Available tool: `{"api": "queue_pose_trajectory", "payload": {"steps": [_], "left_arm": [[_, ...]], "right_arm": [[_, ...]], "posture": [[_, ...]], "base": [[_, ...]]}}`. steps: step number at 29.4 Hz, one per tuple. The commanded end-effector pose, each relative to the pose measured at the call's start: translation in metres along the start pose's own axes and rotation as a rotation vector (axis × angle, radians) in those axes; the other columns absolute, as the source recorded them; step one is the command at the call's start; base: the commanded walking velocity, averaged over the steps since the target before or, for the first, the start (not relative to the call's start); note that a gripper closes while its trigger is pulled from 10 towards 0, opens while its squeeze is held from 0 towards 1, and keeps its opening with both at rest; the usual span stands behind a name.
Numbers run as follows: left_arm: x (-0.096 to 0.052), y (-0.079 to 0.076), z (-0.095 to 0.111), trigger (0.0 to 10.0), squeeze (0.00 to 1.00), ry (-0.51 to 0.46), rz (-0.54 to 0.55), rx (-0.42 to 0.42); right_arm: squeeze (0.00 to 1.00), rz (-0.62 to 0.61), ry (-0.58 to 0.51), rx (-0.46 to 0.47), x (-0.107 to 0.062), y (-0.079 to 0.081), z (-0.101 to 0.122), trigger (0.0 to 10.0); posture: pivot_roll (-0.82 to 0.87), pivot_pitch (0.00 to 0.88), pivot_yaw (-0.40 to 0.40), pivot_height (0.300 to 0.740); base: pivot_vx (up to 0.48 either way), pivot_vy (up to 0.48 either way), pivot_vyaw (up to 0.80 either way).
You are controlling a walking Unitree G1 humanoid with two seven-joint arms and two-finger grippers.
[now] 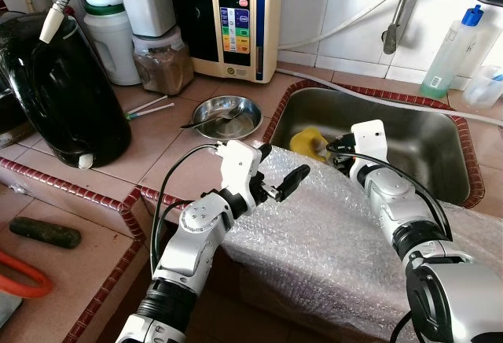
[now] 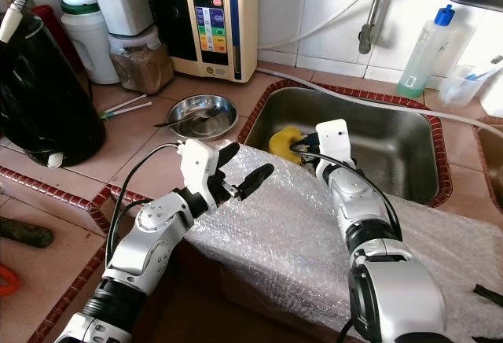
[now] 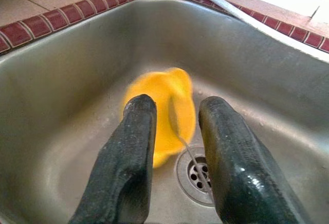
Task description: Kitchen organization
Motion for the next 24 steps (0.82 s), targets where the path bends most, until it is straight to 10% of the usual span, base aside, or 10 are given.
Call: {"api": "queue_pose_trajectory", "payload": {"steps": [1, 15, 24], "left_arm": [[0.000, 0.002, 0.006, 10.0, 1.00, -0.018, 0.007, 0.022], [0.002, 0.039, 0.012, 10.0, 1.00, -0.006, 0.198, 0.092], [-0.012, 0.115, 0.022, 10.0, 1.00, -0.006, 0.568, 0.014]], "right_arm": [[1.00, 0.022, -0.008, -0.008, 0.002, 0.005, 0.006, 10.0], [1.00, 0.169, -0.112, -0.010, -0.002, 0.025, 0.027, 10.0], [1.00, 0.282, -0.274, 0.113, -0.026, 0.061, 0.051, 10.0]], "posture": [[0.01, 0.000, 0.016, 0.740], [-0.02, 0.000, 0.026, 0.740], [-0.05, 0.000, 0.050, 0.740]], "base": [[0.000, 0.000, 0.00], [0.000, 0.000, 0.00], [0.000, 0.000, 0.00]]}}
Point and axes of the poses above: a point about 5 cm out from each wrist's last joint towards the gripper, its own x axis pointing out of the wrist towards the gripper, its own z axis along the axis of the wrist's last joint, y = z × x, the point moved 6 cm from there along x, pointing out of the wrist towards the gripper, and after that the axes turned 12 degrees about x, right-handed, at the moved point
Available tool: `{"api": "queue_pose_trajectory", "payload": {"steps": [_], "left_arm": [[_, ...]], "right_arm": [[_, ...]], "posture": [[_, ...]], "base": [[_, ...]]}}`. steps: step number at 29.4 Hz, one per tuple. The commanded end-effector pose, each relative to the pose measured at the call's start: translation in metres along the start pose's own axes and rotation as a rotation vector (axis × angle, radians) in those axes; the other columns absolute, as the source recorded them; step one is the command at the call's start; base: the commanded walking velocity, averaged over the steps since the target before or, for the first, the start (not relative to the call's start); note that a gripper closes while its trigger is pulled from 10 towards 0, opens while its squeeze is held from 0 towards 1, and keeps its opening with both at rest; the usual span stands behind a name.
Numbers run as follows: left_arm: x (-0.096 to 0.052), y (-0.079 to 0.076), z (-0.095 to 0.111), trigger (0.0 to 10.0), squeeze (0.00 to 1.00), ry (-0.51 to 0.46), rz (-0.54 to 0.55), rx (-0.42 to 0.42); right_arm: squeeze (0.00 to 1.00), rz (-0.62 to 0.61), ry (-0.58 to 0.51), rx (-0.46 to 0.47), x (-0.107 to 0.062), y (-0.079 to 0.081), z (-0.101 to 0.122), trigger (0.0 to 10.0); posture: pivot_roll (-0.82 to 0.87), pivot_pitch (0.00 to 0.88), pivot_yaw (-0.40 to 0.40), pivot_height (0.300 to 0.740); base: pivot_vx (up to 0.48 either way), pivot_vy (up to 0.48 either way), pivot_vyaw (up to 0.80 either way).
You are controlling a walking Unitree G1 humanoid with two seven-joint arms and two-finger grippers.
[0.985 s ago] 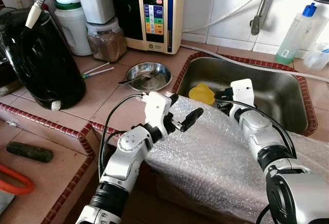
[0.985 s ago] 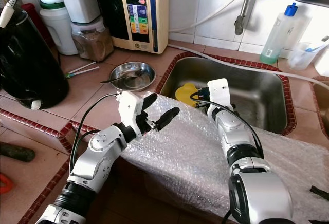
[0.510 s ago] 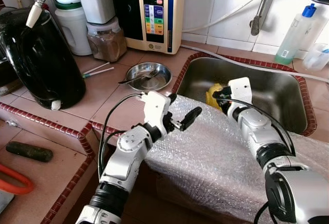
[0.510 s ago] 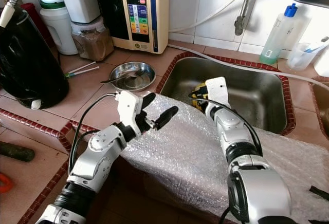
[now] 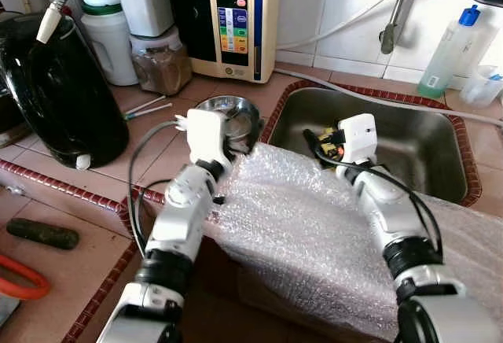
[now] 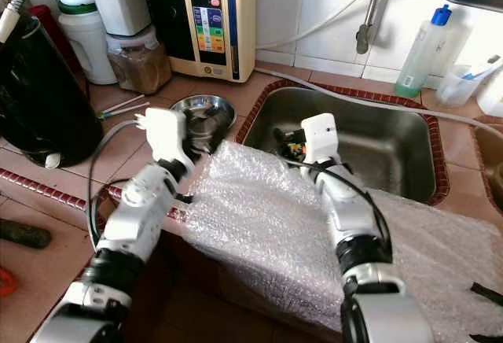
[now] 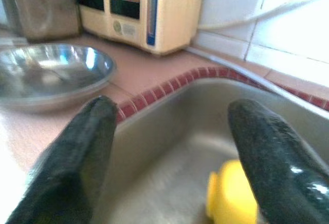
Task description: Kitchen organization
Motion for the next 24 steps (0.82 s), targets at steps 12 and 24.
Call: {"api": "queue_pose_trajectory", "payload": {"steps": [12, 24], "left_arm": [[0.010, 0.067, -0.006, 10.0, 1.00, 0.061, 0.291, -0.089], [0.012, 0.082, -0.024, 10.0, 0.00, 0.141, 0.384, -0.271]], "right_arm": [[1.00, 0.148, -0.015, 0.082, -0.041, 0.056, 0.011, 10.0], [1.00, 0.293, 0.126, 0.057, -0.073, 0.087, -0.003, 10.0]], "posture": [[-0.09, 0.000, 0.056, 0.740], [-0.11, 0.000, 0.061, 0.740]], "base": [[0.000, 0.000, 0.00], [0.000, 0.000, 0.00]]}}
Point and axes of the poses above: a point about 5 cm out from each wrist's last joint towards the gripper, its own x axis pointing out of the wrist towards the gripper, its own z axis along the axis of the wrist's last joint, y = z × x, the point moved 6 cm from there along x, pointing out of the wrist towards the gripper, and after that the axes turned 12 degrees about x, right-handed, at the moved point
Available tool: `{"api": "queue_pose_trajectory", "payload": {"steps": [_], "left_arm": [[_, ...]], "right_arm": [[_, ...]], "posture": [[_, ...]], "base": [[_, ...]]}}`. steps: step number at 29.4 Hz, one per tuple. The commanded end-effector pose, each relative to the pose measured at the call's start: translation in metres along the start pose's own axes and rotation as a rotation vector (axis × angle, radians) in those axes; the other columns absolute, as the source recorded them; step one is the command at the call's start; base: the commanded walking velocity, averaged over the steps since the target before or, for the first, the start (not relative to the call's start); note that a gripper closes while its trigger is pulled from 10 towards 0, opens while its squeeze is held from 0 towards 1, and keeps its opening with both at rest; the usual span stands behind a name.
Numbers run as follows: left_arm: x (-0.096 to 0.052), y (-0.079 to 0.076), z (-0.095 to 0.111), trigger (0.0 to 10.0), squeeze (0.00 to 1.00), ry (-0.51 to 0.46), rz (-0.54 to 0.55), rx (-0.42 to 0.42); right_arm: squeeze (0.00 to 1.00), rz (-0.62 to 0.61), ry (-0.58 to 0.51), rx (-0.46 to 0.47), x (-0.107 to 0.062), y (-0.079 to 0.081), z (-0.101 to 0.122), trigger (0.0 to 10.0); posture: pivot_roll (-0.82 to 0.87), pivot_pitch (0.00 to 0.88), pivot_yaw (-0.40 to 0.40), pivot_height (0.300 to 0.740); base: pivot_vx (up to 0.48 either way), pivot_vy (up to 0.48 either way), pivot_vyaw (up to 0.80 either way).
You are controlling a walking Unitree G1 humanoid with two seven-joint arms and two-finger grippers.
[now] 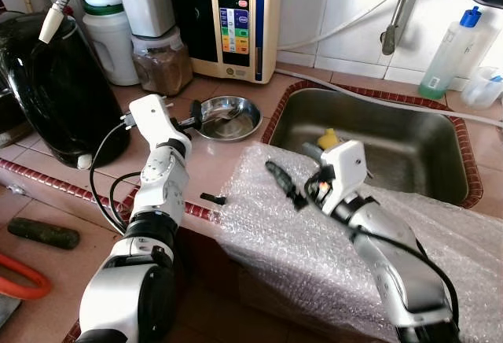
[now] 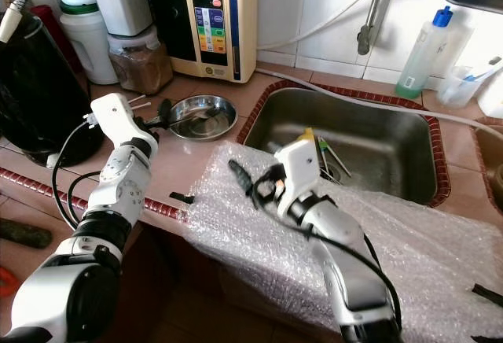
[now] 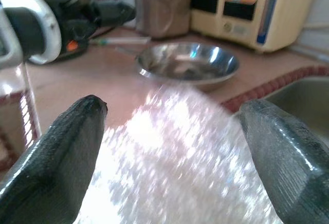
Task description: Kitchen organization
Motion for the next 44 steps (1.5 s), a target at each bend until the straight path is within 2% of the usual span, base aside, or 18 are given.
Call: {"api": "queue_pose_trajectory", "payload": {"steps": [1, 6, 9, 10, 11, 12, 13, 15, 20, 21, 22, 23, 24, 32, 44], "left_arm": [[0.004, 0.000, 0.006, 10.0, 0.00, 0.000, 0.005, -0.021], [0.006, 0.002, -0.003, 10.0, 0.00, 0.054, -0.007, -0.096], [0.006, 0.001, -0.005, 10.0, 0.00, 0.068, -0.011, -0.139], [0.006, 0.000, -0.005, 10.0, 0.00, 0.072, -0.013, -0.151], [0.007, -0.001, -0.005, 10.0, 0.00, 0.074, -0.014, -0.158], [0.007, -0.001, -0.005, 10.0, 0.00, 0.077, -0.013, -0.168], [0.007, -0.001, -0.005, 10.0, 0.00, 0.079, -0.015, -0.173], [0.008, -0.001, -0.007, 10.0, 0.00, 0.091, -0.011, -0.191], [0.009, -0.001, -0.008, 10.0, 0.00, 0.106, -0.016, -0.232], [0.009, -0.001, -0.009, 8.1, 0.00, 0.112, -0.014, -0.255], [0.009, 0.000, -0.009, 3.7, 0.00, 0.117, -0.009, -0.267], [0.009, 0.001, -0.009, 3.7, 0.00, 0.119, -0.006, -0.274], [0.010, 0.002, -0.007, 0.0, 0.00, 0.119, -0.008, -0.294], [0.011, 0.005, -0.005, 0.0, 0.00, 0.115, 0.004, -0.321], [0.012, 0.020, -0.004, 0.0, 0.00, 0.115, 0.050, -0.364]], "right_arm": [[1.00, 0.009, 0.004, -0.009, -0.003, 0.004, 0.004, 10.0], [1.00, -0.026, 0.020, -0.008, -0.009, 0.001, 0.002, 10.0], [1.00, 0.007, 0.035, -0.001, -0.011, 0.008, 0.002, 10.0], [0.81, 0.025, 0.045, -0.002, -0.012, 0.012, 0.002, 10.0], [0.81, 0.036, 0.053, -0.002, -0.012, 0.014, 0.001, 10.0], [0.45, 0.052, 0.064, -0.006, -0.014, 0.016, 0.000, 10.0], [0.20, 0.062, 0.073, -0.008, -0.015, 0.018, -0.001, 10.0], [0.13, 0.071, 0.091, -0.012, -0.018, 0.020, -0.003, 10.0], [0.13, 0.064, 0.104, -0.020, -0.024, 0.020, -0.004, 10.0], [0.12, 0.059, 0.106, -0.021, -0.025, 0.020, -0.003, 10.0], [0.12, 0.057, 0.107, -0.022, -0.026, 0.020, -0.003, 10.0], [0.12, 0.056, 0.108, -0.022, -0.026, 0.020, -0.003, 10.0], [0.13, 0.054, 0.110, -0.022, -0.027, 0.020, -0.003, 10.0], [0.13, 0.050, 0.120, -0.024, -0.029, 0.019, -0.004, 10.0], [0.13, 0.044, 0.123, -0.025, -0.026, 0.015, -0.003, 10.0]], "posture": [[-0.11, 0.000, 0.061, 0.740], [-0.13, 0.000, 0.068, 0.740], [-0.14, 0.000, 0.071, 0.740], [-0.14, 0.000, 0.074, 0.740], [-0.14, 0.000, 0.074, 0.740], [-0.14, 0.000, 0.074, 0.740], [-0.15, 0.002, 0.076, 0.740], [-0.16, 0.003, 0.076, 0.740], [-0.18, 0.009, 0.080, 0.740], [-0.19, 0.011, 0.082, 0.740], [-0.19, 0.011, 0.082, 0.740], [-0.19, 0.011, 0.082, 0.740], [-0.19, 0.014, 0.083, 0.740], [-0.19, 0.013, 0.081, 0.740], [-0.18, 0.002, 0.080, 0.740]], "base": [[0.000, 0.000, 0.00], [0.000, 0.000, 0.00], [0.000, 0.000, 0.00], [0.000, 0.000, 0.00], [0.000, 0.000, 0.00], [0.000, 0.000, 0.00], [0.000, 0.000, 0.00], [0.000, 0.000, 0.00], [0.000, 0.000, 0.00], [0.000, 0.000, 0.00], [0.000, 0.000, 0.00], [0.000, 0.000, 0.00], [0.000, 0.000, 0.00], [0.000, 0.000, 0.00], [0.000, 0.000, 0.00]]}}
Point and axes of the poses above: a point about 5 cm out from each wrist's last joint towards the gripper, its own x axis pointing out of the wrist towards the gripper, its own z axis along the axis of the wrist's last joint, y = z × x, the point moved 6 cm from there along x, pointing out of the wrist towards the gripper, and after that the axes turned 12 degrees about x, right-handed, at the moved point
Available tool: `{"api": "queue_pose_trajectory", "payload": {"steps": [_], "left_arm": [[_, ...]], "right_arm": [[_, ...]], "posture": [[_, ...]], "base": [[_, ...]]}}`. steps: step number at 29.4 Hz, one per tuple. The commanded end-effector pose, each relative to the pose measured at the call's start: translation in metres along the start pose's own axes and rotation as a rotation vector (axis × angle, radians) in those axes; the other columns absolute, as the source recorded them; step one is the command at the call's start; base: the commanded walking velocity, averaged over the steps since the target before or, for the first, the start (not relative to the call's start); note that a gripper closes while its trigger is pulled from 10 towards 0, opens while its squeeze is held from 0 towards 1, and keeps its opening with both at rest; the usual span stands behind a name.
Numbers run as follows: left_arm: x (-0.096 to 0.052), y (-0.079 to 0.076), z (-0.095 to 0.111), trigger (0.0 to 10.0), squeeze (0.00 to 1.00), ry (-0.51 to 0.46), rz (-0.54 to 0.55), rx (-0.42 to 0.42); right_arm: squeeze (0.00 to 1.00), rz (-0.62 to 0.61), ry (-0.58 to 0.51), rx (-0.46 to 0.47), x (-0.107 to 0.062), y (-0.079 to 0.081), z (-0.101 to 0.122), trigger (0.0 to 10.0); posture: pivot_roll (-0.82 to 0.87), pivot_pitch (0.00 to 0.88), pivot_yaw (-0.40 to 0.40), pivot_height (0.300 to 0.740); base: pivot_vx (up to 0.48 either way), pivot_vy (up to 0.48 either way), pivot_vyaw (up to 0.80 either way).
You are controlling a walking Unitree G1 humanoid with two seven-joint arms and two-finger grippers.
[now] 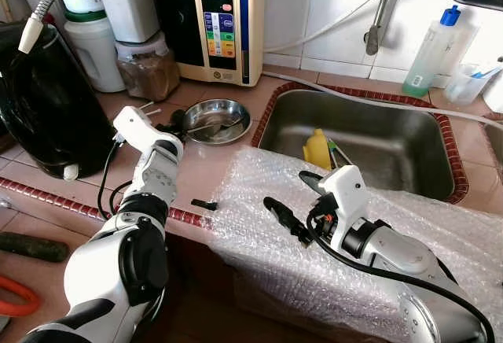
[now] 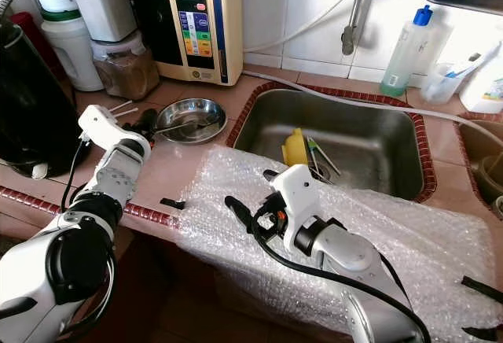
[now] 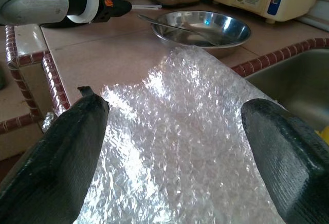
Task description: Kitchen organization
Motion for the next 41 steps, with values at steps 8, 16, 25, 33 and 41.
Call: {"api": "queue_pose_trajectory", "payload": {"steps": [8, 16, 25, 33, 41], "left_arm": [[0.000, 0.012, 0.000, 0.0, 0.00, 0.014, 0.053, 0.007], [-0.002, 0.021, -0.007, 0.0, 0.00, 0.053, 0.089, -0.039], [-0.001, 0.031, 0.002, 0.0, 0.00, 0.033, 0.124, -0.101], [-0.001, 0.039, 0.023, 0.0, 0.00, -0.045, 0.154, -0.105], [0.000, 0.028, 0.050, 0.0, 0.00, -0.150, 0.098, -0.131]], "right_arm": [[0.13, -0.006, 0.000, -0.002, 0.001, -0.004, 0.003, 10.0], [0.13, -0.012, -0.002, -0.009, 0.002, -0.008, 0.004, 10.0], [0.13, -0.015, -0.002, -0.015, 0.004, -0.011, 0.005, 10.0], [0.13, -0.014, -0.003, -0.017, 0.007, -0.013, 0.005, 10.0], [0.13, -0.008, -0.002, -0.026, 0.009, -0.014, 0.004, 10.0]], "posture": [[-0.18, 0.000, 0.079, 0.740], [-0.17, 0.000, 0.077, 0.740], [-0.16, 0.000, 0.067, 0.740], [-0.14, 0.000, 0.062, 0.740], [-0.14, 0.000, 0.052, 0.740]], "base": [[0.000, 0.000, 0.00], [0.000, 0.000, 0.00], [0.000, 0.000, 0.00], [0.000, 0.000, 0.00], [0.000, 0.000, 0.00]]}}
Point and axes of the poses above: a point about 5 cm out from each wrist's last joint towards the gripper, its own x axis pointing out of the wrist towards the gripper, its own z axis along the axis of the wrist's last joint, y = z × x, the point moved 6 cm from there along x, pointing out of the wrist towards the gripper, and after that the axes turned 12 degrees about x, right-handed, at the moved point
